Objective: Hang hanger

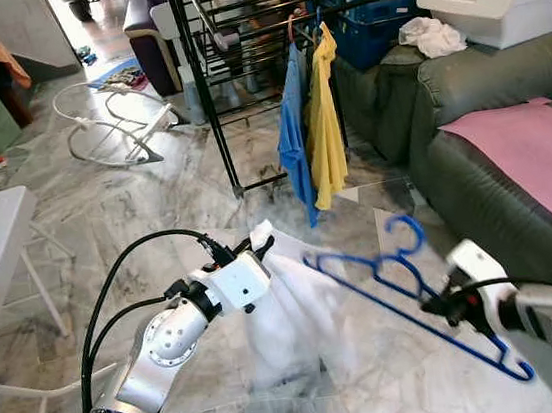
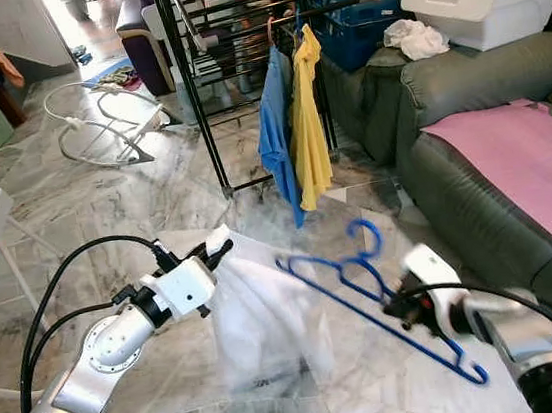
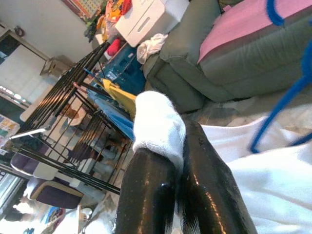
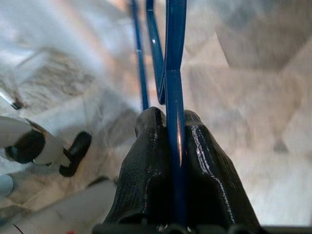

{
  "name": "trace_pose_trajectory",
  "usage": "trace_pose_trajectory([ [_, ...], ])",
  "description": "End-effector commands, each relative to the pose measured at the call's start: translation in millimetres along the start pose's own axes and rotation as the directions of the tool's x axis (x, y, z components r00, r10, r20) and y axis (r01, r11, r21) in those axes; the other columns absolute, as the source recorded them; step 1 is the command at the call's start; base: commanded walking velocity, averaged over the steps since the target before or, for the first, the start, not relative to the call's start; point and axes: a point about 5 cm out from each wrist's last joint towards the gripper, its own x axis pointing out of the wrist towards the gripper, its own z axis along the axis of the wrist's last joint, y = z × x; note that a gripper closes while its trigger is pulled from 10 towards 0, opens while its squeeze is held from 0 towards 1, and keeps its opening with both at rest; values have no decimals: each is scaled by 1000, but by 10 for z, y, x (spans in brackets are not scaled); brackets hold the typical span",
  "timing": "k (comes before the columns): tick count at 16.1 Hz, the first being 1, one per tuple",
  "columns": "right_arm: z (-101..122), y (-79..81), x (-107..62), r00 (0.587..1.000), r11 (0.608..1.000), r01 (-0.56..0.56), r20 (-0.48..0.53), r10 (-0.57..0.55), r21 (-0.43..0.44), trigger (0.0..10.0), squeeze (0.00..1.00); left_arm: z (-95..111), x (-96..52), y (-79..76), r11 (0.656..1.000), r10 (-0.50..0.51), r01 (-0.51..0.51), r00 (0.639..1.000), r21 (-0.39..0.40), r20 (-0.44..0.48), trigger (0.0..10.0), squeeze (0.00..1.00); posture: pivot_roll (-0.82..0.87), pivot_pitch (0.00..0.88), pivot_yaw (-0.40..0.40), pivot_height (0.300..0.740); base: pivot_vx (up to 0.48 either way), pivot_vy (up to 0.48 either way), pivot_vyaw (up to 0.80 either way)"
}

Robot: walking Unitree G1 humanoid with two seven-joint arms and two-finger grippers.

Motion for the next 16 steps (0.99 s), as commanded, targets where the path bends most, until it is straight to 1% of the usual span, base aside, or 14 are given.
trace_pose_trajectory([
  [1, -8, -109, -36, 997, 997, 80, -14, -79, 18, 10000, 0, 49, 22, 186, 997, 72, -73, 997, 26, 27, 10000, 0, -137, 0, 66, 740, 0, 0, 0],
  [2, -50, -230, -58, 983, 980, 186, -23, -184, 69, 10000, 0, 63, 27, 201, 996, 81, -81, 996, 27, 31, 10000, 0, -135, 0, 67, 740, 0, 0, 0],
  [3, -11, -308, -74, 968, 962, 249, 0, -250, 111, 10000, 0, 82, 29, 199, 996, 81, -82, 996, 23, 39, 10000, 0, -132, 0, 68, 740, 0, 0, 0],
  [4, 51, -350, -84, 959, 950, 274, 32, -282, 149, 10000, 0, 104, 29, 192, 996, 82, -83, 995, 15, 52, 10000, 0, -132, 0, 68, 740, 0, 0, 0],
  [5, 82, -368, -86, 953, 945, 289, 45, -299, 155, 10000, 0, 114, 31, 182, 997, 80, -81, 995, 9, 56, 10000, 0, -132, 0, 68, 740, 0, 0, 0],
  [6, 228, -433, -92, 921, 915, 350, 105, -375, 202, 10000, 0, 155, 46, 115, 998, 62, -62, 995, -6, 75, 10000, 0, -132, 0, 68, 740, 0, 0, 0],
  [8, 488, -454, -69, 877, 879, 363, 204, -435, 310, 10000, 0, 217, 89, -2, 999, 29, -25, 994, -35, 101, 10000, 0, -127, 0, 66, 740, 0, 0, 0],
  [9, 843, -383, -5, 834, 858, 283, 332, -440, 428, 10000, 0, 307, 168, -127, 997, -7, 18, 991, -77, 136, 10000, 0, -125, 0, 66, 740, 0, 0, 0],
  [10, 1065, -311, 39, 803, 841, 214, 401, -441, 497, 10000, 0, 356, 223, -207, 994, -33, 48, 988, -94, 151, 10000, 0, -125, 0, 66, 740, 0, 0, 0],
  [11, 1318, -167, 106, 775, 837, 123, 476, -417, 534, 10000, 0, 398, 284, -298, 991, -70, 88, 984, -106, 166, 10000, 0, -125, 0, 66, 740, 0, 0, 0],
  [12, 1460, -64, 148, 761, 837, 71, 513, -397, 543, 10000, 0, 421, 319, -347, 988, -89, 109, 981, -109, 173, 10000, 0, -125, 0, 66, 740, 0, 0, 0],
  [14, 1752, 229, 250, 742, 830, -58, 580, -336, 555, 10000, 0, 448, 389, -492, 972, -171, 195, 969, -129, 178, 10000, 0, -119, 0, 62, 740, 0, 0, 0],
  [15, 1844, 375, 298, 741, 820, -108, 595, -310, 562, 10000, 0, 448, 404, -551, 964, -200, 225, 964, -139, 175, 10000, 0, -119, 0, 62, 740, 0, 0, 0],
  [16, 1873, 423, 316, 741, 813, -125, 599, -305, 569, 10000, 0, 450, 404, -572, 962, -211, 236, 962, -140, 176, 10000, 0, -119, 0, 62, 740, 0, 0, 0],
])
